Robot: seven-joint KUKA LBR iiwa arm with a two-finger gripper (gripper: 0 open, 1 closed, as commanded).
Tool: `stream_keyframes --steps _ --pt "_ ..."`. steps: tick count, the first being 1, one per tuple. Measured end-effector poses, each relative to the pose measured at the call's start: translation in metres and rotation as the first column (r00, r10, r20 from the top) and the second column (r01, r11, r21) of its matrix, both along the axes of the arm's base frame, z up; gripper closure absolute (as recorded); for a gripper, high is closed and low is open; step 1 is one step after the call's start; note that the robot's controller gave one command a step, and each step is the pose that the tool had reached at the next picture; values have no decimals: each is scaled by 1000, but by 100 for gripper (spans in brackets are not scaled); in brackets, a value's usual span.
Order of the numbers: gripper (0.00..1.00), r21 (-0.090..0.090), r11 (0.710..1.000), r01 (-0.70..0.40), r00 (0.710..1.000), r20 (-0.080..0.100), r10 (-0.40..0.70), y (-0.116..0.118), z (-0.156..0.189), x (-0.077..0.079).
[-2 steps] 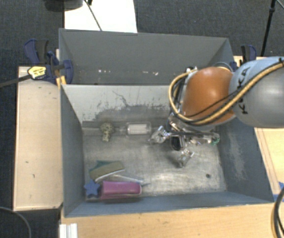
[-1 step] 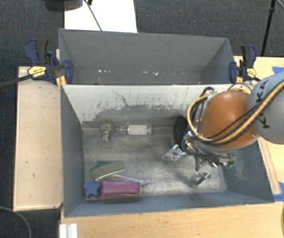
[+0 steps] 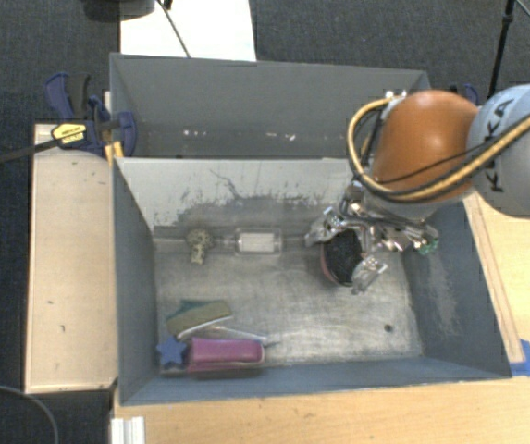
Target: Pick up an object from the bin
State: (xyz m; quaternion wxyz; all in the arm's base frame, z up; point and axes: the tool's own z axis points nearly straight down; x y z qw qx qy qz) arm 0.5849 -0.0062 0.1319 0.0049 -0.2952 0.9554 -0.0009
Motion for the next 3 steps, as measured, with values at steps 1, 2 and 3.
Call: stream_keyframes --steps 1,2,3 --pt "0 0 1000 17 1000 -10 -17 -13 -38 5" --pt "0 2 991 136 991 -6 -136 -25 -58 5" --pt "0 5 980 198 980 -1 -198 -54 -59 8"
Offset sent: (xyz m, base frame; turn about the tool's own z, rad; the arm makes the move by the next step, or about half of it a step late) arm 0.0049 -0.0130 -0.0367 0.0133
